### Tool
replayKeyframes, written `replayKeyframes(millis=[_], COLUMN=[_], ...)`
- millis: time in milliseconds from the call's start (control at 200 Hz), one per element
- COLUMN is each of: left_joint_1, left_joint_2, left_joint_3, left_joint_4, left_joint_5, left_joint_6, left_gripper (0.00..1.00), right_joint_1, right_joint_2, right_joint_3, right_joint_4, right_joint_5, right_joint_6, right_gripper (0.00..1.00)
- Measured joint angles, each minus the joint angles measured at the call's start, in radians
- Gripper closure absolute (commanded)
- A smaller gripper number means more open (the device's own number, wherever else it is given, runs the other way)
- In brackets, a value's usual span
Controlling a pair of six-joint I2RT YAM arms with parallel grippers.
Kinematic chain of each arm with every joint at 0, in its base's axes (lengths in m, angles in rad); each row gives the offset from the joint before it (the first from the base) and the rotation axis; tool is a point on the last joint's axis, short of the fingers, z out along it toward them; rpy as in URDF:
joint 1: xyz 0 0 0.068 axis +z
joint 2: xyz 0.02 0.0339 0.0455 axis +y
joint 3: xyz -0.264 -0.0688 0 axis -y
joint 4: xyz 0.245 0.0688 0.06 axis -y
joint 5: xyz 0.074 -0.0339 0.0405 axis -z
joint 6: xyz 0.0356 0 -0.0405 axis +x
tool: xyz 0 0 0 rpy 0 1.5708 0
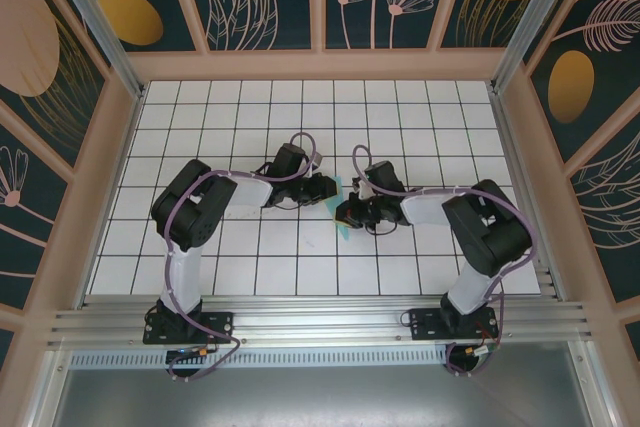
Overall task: Fold a paper plane with a square sheet of paper (pick it up from the middle)
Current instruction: Fold the wing for the fifth time at the center of the table.
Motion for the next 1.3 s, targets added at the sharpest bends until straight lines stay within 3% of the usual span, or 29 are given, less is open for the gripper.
replayKeyframes(millis=[1076, 1301], left_joint_1=[-0.001, -0.001], left_joint_2=[0.004, 0.004], left_joint_3=[0.014, 0.026], left_joint_4=[-0.025, -0.042], left_joint_5=[-0.003, -0.002], left_joint_6=[0.012, 0.025], left_gripper=[0.74, 0.71], right_joint_1=[0.023, 0.017], right_joint_2=[-0.131, -0.111], right_joint_3=[-0.157, -0.185], right_joint_4=[-0.026, 0.057], right_joint_5=[0.004, -0.030], right_joint_6=[-0.007, 0.005], right_gripper=[0.96, 0.96])
